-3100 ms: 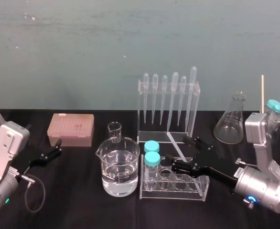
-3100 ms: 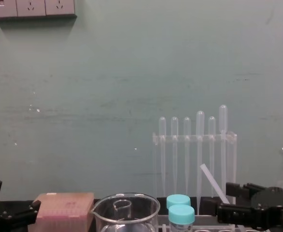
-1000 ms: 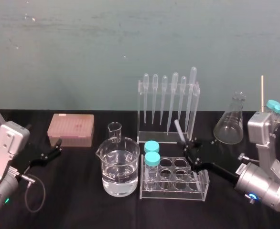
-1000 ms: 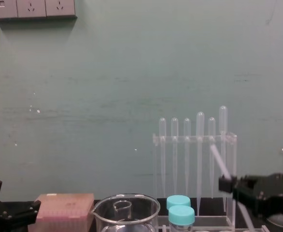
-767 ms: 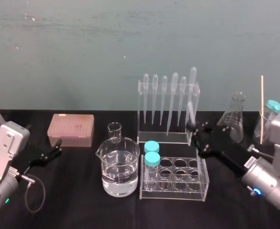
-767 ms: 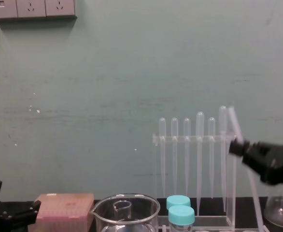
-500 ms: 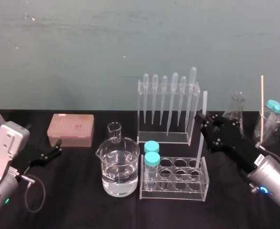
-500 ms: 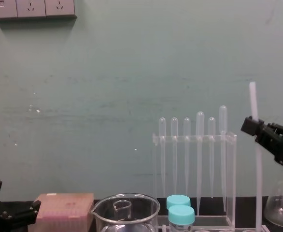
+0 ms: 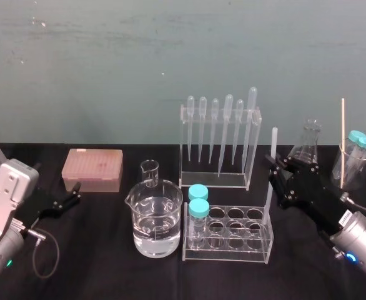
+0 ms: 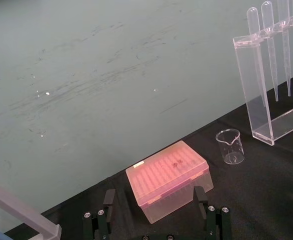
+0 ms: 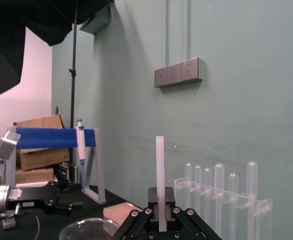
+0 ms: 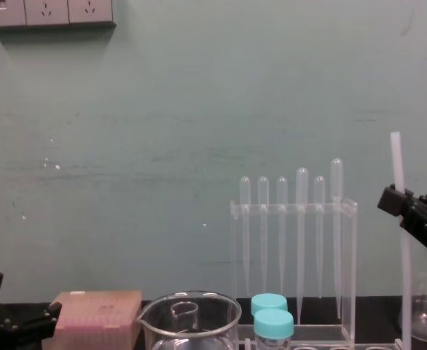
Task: Pick up the stirring rod with one hand, then place it down.
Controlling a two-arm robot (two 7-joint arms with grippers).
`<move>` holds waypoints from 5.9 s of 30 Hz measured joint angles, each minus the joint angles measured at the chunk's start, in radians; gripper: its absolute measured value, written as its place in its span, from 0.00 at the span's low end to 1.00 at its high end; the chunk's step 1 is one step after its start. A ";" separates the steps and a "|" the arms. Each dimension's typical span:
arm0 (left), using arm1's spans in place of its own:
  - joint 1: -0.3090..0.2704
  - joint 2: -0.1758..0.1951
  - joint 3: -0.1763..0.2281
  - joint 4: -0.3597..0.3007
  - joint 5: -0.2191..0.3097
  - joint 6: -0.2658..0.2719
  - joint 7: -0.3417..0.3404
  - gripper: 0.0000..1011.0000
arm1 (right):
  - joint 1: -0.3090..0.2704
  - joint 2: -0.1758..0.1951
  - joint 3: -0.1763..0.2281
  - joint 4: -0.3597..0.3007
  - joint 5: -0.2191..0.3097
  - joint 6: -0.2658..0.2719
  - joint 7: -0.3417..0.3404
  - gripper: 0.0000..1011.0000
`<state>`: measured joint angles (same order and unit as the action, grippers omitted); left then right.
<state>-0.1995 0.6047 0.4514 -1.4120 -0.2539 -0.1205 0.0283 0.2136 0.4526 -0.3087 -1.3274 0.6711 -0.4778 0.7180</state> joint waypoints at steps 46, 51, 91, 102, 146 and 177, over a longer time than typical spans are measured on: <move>0.000 0.000 0.000 0.000 0.000 0.000 0.000 0.99 | -0.007 -0.003 0.009 0.000 -0.013 -0.003 -0.007 0.07; 0.000 0.000 0.000 0.000 0.000 0.000 0.000 0.99 | -0.007 -0.003 0.009 0.000 -0.013 -0.003 -0.007 0.07; 0.000 0.000 0.000 0.000 0.000 0.000 0.000 0.99 | -0.007 -0.003 0.009 0.000 -0.013 -0.003 -0.007 0.07; 0.000 0.000 0.000 0.000 0.000 0.000 0.000 0.99 | -0.007 -0.003 0.009 0.000 -0.013 -0.003 -0.007 0.07; 0.000 0.000 0.000 0.000 0.000 0.000 0.000 0.99 | 0.038 -0.030 0.010 0.077 -0.028 0.024 0.082 0.07; 0.000 0.000 0.000 0.000 0.000 0.000 0.000 0.99 | 0.096 -0.039 -0.065 0.196 -0.090 0.105 0.100 0.07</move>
<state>-0.1996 0.6047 0.4514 -1.4120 -0.2539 -0.1205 0.0283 0.3100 0.4137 -0.3737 -1.1317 0.5808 -0.3730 0.8178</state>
